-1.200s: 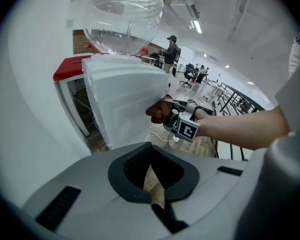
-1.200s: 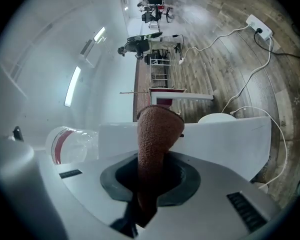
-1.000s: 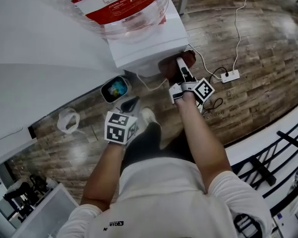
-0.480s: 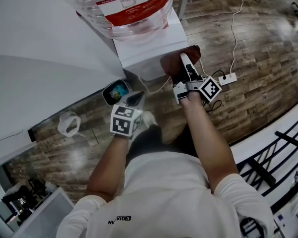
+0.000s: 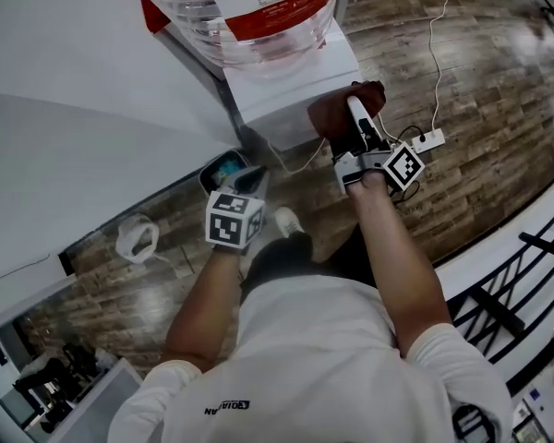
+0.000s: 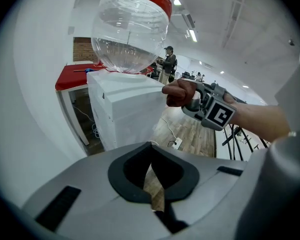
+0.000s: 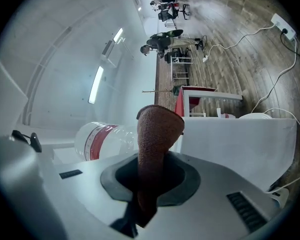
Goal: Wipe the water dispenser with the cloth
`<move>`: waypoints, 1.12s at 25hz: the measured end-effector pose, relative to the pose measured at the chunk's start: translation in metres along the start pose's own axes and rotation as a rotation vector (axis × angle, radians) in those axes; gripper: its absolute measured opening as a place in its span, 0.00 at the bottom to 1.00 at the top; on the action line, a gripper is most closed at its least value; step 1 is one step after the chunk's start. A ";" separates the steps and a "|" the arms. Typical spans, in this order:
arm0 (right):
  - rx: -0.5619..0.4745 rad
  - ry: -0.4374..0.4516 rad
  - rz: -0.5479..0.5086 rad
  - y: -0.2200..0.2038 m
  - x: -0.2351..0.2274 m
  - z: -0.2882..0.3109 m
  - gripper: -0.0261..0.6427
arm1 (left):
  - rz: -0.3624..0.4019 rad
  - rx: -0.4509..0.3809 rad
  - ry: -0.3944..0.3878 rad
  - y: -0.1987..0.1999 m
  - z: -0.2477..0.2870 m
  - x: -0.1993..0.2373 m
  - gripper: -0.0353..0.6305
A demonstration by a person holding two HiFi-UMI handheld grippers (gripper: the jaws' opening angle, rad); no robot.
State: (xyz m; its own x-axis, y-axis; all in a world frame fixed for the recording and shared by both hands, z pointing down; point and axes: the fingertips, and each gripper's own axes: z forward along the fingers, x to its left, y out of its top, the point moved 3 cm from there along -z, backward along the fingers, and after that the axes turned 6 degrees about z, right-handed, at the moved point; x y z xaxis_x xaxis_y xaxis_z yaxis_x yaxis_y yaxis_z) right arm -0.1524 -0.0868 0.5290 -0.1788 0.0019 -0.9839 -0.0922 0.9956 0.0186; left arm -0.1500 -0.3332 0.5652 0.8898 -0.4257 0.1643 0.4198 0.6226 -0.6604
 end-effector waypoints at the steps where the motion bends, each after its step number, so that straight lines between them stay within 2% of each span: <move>1: -0.005 0.003 -0.004 -0.002 0.000 -0.003 0.12 | 0.004 0.000 -0.002 -0.002 -0.001 0.002 0.04; 5: -0.020 -0.003 -0.014 -0.011 -0.010 -0.015 0.12 | 0.013 0.000 -0.007 -0.009 -0.006 0.009 0.04; 9: -0.051 -0.061 -0.004 -0.022 -0.047 -0.034 0.12 | 0.012 0.015 -0.005 -0.022 -0.008 0.017 0.04; 13: -0.051 -0.166 0.021 -0.035 -0.113 -0.053 0.12 | 0.001 0.035 -0.003 -0.038 -0.006 0.024 0.04; 18: -0.014 -0.353 0.101 -0.071 -0.214 -0.060 0.12 | -0.007 0.081 -0.009 -0.056 0.000 0.040 0.04; 21: -0.008 -0.418 0.122 -0.089 -0.264 -0.046 0.12 | 0.017 0.101 -0.034 -0.064 0.009 0.047 0.04; 28: -0.035 -0.540 0.182 -0.118 -0.366 -0.068 0.12 | 0.056 0.178 -0.074 -0.098 0.017 0.028 0.04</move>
State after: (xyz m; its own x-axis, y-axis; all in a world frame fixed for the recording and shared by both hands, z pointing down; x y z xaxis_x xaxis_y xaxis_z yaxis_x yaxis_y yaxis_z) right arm -0.1430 -0.2113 0.8991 0.3302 0.2298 -0.9155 -0.1406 0.9711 0.1930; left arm -0.1633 -0.3947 0.6473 0.9205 -0.3420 0.1888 0.3886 0.7532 -0.5308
